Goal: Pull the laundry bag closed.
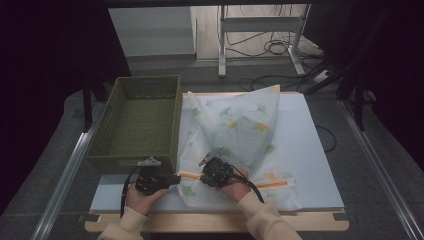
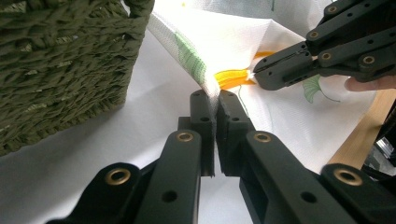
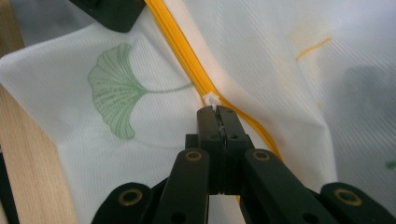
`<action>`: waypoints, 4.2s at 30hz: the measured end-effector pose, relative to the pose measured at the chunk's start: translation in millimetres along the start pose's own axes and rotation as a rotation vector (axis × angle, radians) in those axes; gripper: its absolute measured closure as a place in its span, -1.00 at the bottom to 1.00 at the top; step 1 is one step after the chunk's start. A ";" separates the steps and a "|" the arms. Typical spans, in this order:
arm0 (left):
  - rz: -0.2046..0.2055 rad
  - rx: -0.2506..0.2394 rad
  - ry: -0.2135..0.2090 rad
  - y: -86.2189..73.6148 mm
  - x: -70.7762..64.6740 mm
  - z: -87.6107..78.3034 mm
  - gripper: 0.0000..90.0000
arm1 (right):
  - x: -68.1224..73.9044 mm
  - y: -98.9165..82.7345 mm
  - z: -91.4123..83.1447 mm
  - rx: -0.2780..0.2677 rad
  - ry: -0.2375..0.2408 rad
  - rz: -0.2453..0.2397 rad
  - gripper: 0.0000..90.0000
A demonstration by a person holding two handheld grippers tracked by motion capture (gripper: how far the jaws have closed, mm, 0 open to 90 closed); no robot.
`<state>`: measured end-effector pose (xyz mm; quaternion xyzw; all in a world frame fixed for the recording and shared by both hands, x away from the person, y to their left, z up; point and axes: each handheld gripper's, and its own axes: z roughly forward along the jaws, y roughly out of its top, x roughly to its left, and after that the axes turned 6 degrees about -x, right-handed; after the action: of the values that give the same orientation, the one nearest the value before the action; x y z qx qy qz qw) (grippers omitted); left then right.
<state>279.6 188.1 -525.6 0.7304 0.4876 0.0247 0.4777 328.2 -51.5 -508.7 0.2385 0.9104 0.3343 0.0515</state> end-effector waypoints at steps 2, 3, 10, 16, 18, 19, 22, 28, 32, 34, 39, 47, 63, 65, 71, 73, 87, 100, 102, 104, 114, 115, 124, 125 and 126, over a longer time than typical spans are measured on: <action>-0.001 -0.004 0.001 -0.1 -0.1 -0.3 0.94 | -2.4 -3.7 -1.8 0.002 -0.002 0.004 1.00; 0.000 -0.005 0.001 -0.1 -0.2 -0.5 0.94 | -2.8 -4.5 -2.4 0.002 -0.002 0.008 1.00; -0.007 -0.017 0.001 -0.1 1.4 -3.2 0.94 | -6.1 -10.0 -7.1 0.001 -0.012 0.013 1.00; -0.006 -0.017 0.002 -0.5 1.7 -3.2 0.94 | -9.0 -15.2 -10.6 0.003 -0.015 0.022 1.00; -0.006 -0.017 0.002 -0.6 1.6 -3.2 0.94 | -9.9 -17.0 -12.0 0.003 -0.017 0.025 1.00; -0.006 -0.017 0.001 -0.6 1.7 -3.4 0.94 | -10.1 -18.0 -12.8 0.007 -0.021 0.023 1.00; -0.006 -0.017 0.002 -0.6 1.6 -3.4 0.94 | -11.3 -21.8 -15.1 0.007 -0.024 0.033 1.00; -0.006 -0.023 0.004 -0.4 1.5 -4.1 0.94 | -14.8 -27.5 -19.1 0.009 -0.033 0.043 1.00; -0.008 -0.026 0.004 -0.5 1.8 -4.5 0.94 | -16.9 -30.9 -21.9 0.009 -0.035 0.048 1.00; -0.008 -0.026 0.005 -0.6 1.7 -4.5 0.94 | -17.9 -32.5 -23.2 0.012 -0.039 0.049 1.00; -0.005 -0.023 0.007 -0.9 1.4 -4.2 0.94 | -18.8 -35.1 -26.0 0.010 -0.039 0.051 1.00; -0.006 -0.024 0.006 -1.0 1.0 -4.1 0.94 | -19.9 -38.7 -29.0 0.016 -0.045 0.054 1.00; -0.005 -0.030 0.009 -0.8 0.6 -5.0 0.94 | -22.2 -48.0 -39.8 0.030 -0.066 0.064 1.00; -0.006 -0.031 0.010 -0.7 0.9 -5.0 0.94 | -23.2 -50.9 -43.1 0.032 -0.071 0.070 1.00; -0.007 -0.032 0.008 -0.8 1.3 -4.9 0.94 | -26.6 -57.0 -50.2 0.032 -0.077 0.082 1.00; -0.007 -0.031 0.010 -0.9 1.2 -4.9 0.94 | -26.9 -58.2 -51.4 0.031 -0.078 0.084 1.00; -0.008 -0.031 0.007 -0.8 1.7 -5.2 0.94 | -31.5 -67.4 -62.1 0.025 -0.076 0.105 1.00; -0.009 -0.033 0.006 -0.8 2.0 -6.0 0.94 | -34.4 -73.4 -73.9 0.014 -0.082 0.115 1.00; -0.010 -0.034 0.005 -0.7 2.0 -6.2 0.94 | -34.5 -74.0 -75.9 0.013 -0.082 0.116 1.00; -0.011 -0.034 0.005 -0.7 2.0 -6.3 0.94 | -34.8 -74.8 -77.7 0.013 -0.087 0.116 1.00; -0.017 -0.036 0.008 -0.5 3.5 -6.9 0.94 | -37.8 -81.3 -82.1 0.023 -0.097 0.123 1.00; -0.017 -0.037 0.009 -0.5 3.7 -7.0 0.94 | -38.1 -82.0 -83.0 0.024 -0.098 0.127 1.00; -0.017 -0.030 0.013 -1.9 3.2 -5.9 0.94 | -40.0 -87.8 -83.6 0.037 -0.109 0.127 1.00; -0.017 -0.028 0.013 -2.2 3.4 -5.8 0.94 | -39.8 -87.7 -82.6 0.043 -0.107 0.124 1.00; -0.017 -0.028 0.013 -2.3 3.5 -5.8 0.94 | -39.3 -87.6 -80.8 0.050 -0.109 0.122 1.00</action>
<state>276.9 194.8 -525.6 0.7194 0.4964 0.0321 0.4848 307.4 -175.1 -504.4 0.3125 0.8980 0.3006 0.0745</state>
